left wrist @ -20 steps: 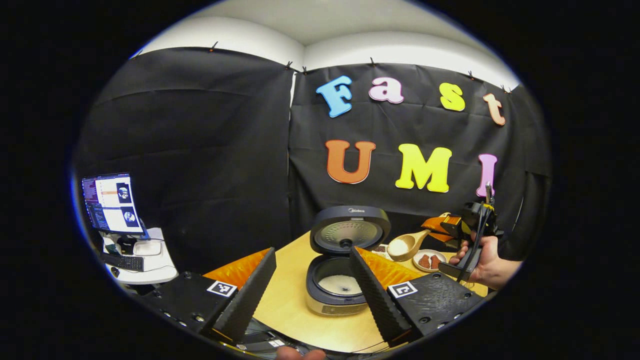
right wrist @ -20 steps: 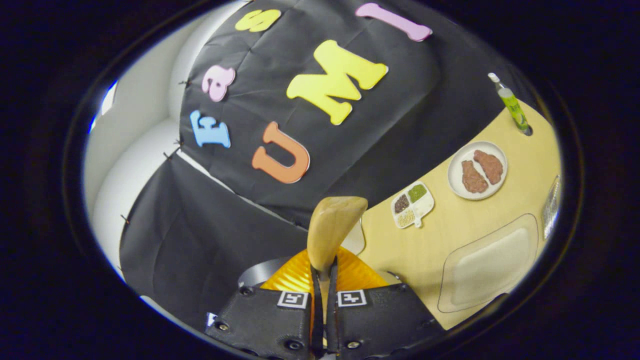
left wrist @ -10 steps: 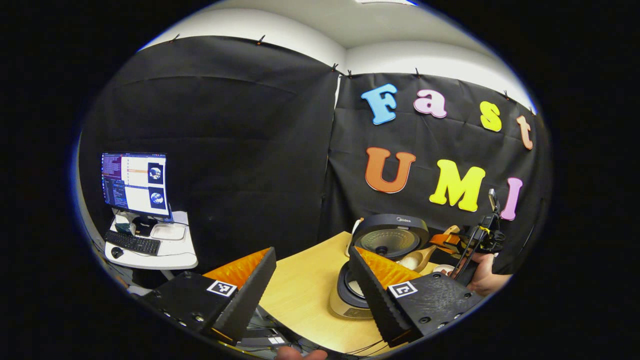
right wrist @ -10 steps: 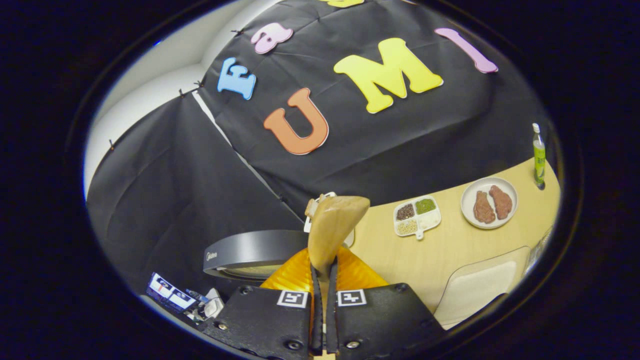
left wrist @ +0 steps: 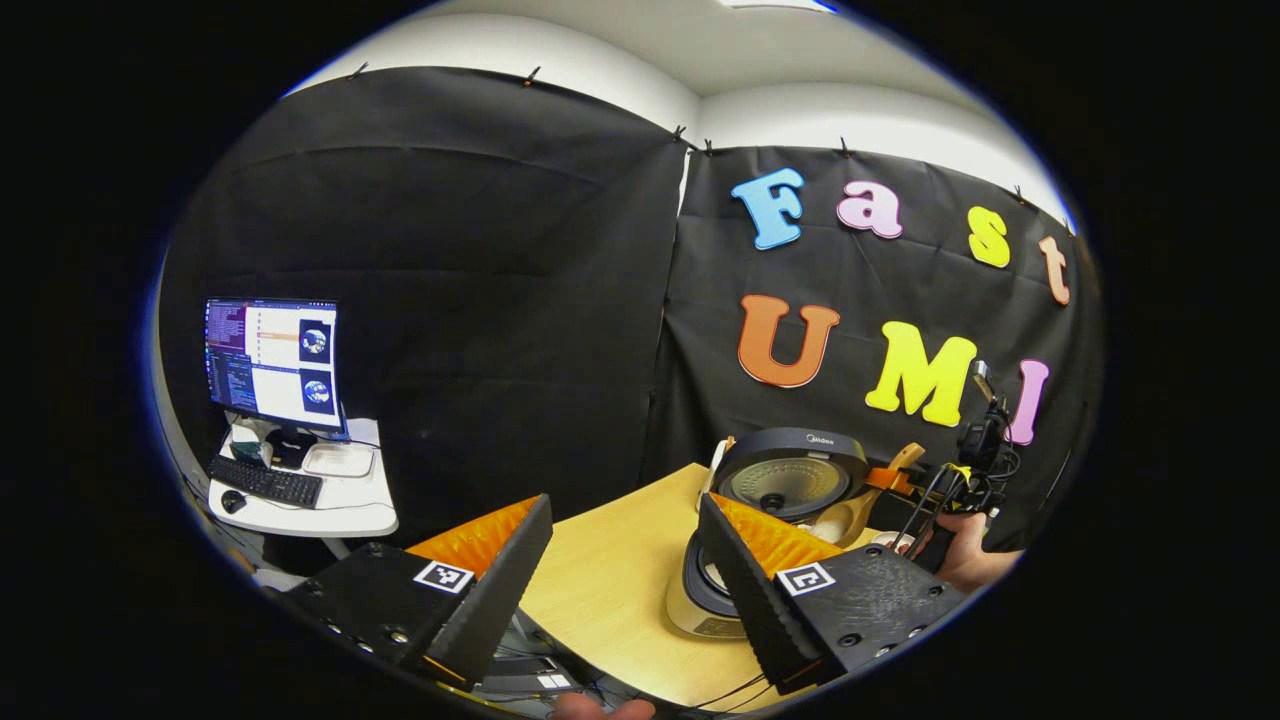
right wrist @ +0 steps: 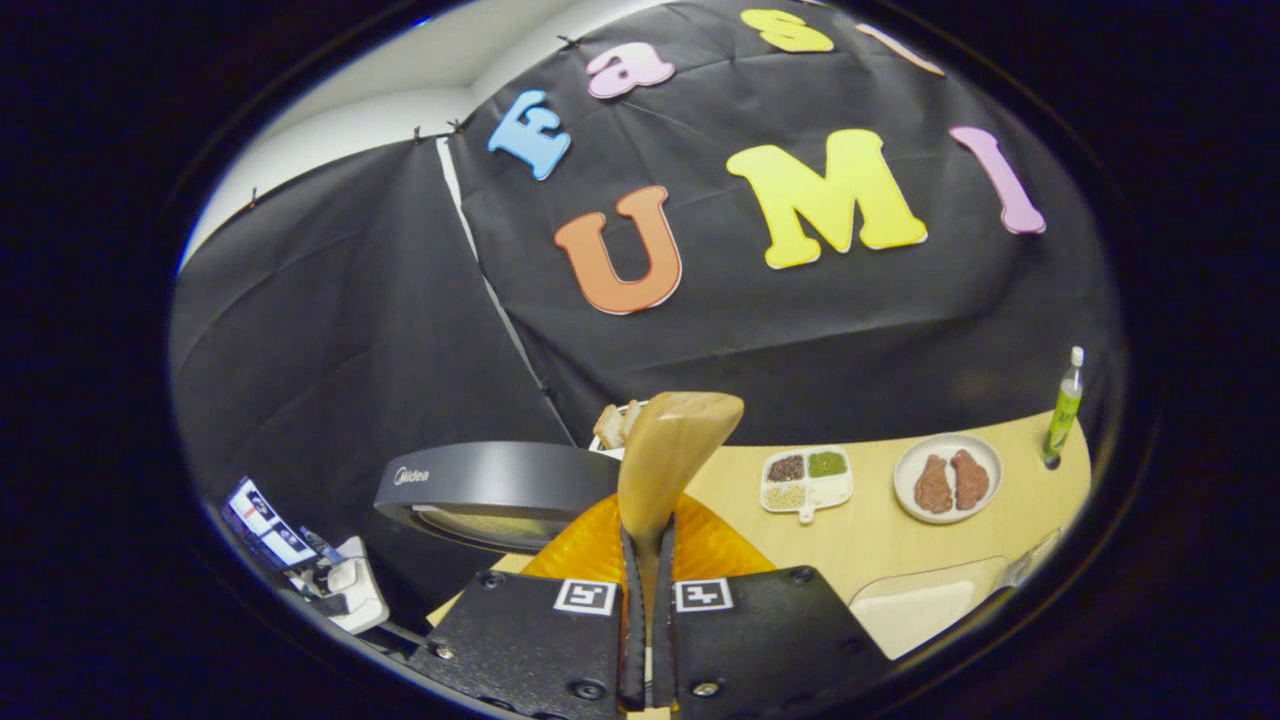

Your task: Close the left gripper, press the button to open the rice cooker; take a wooden spoon from the chopstick holder with the right hand, scoop a spoonful of rice and pour it into the rice cooker, then put the wooden spoon back into the chopstick holder.

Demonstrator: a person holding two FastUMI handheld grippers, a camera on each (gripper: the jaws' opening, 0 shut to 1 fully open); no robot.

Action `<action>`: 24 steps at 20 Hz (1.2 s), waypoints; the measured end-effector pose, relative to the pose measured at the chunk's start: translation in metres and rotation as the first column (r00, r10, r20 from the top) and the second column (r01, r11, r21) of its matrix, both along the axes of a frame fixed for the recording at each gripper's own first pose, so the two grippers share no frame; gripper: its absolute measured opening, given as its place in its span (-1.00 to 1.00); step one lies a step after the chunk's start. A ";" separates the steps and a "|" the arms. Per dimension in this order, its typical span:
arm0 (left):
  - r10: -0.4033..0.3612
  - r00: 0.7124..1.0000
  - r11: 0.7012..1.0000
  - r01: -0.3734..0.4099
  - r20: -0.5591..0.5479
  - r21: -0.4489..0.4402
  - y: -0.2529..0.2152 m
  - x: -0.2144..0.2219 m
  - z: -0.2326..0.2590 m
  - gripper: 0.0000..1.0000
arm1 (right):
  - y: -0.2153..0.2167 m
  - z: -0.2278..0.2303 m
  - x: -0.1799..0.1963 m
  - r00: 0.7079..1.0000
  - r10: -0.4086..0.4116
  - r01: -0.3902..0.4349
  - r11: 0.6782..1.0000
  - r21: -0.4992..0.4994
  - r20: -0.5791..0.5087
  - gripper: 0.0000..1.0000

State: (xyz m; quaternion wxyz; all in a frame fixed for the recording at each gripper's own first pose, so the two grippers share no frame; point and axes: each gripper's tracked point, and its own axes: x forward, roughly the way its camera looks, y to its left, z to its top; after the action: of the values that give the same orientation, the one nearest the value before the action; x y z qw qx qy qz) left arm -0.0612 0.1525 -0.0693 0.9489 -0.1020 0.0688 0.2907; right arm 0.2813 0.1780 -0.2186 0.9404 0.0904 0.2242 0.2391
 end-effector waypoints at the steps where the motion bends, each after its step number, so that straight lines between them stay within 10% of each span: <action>1: -0.002 1.000 1.000 0.002 0.002 -0.004 -0.001 0.000 0.000 0.89 | 0.001 0.002 -0.002 1.000 -0.001 0.001 1.000 -0.016 0.019 -0.84; 10: -0.020 1.000 1.000 0.020 0.003 0.022 0.005 -0.004 -0.005 0.89 | 0.023 0.025 -0.025 0.981 0.060 -0.032 0.988 -0.150 0.184 -0.84; 24: -0.060 0.998 0.998 0.060 0.018 0.031 0.017 -0.006 -0.005 0.89 | 0.072 0.041 -0.069 0.871 0.318 -0.140 0.892 -0.431 0.375 -0.84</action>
State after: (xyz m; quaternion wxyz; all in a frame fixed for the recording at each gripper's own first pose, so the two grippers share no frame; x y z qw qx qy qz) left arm -0.0672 0.1695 -0.0744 0.9593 -0.0883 0.0582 0.2620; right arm 0.2124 0.2496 -0.1779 0.9293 -0.1822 0.0603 0.3157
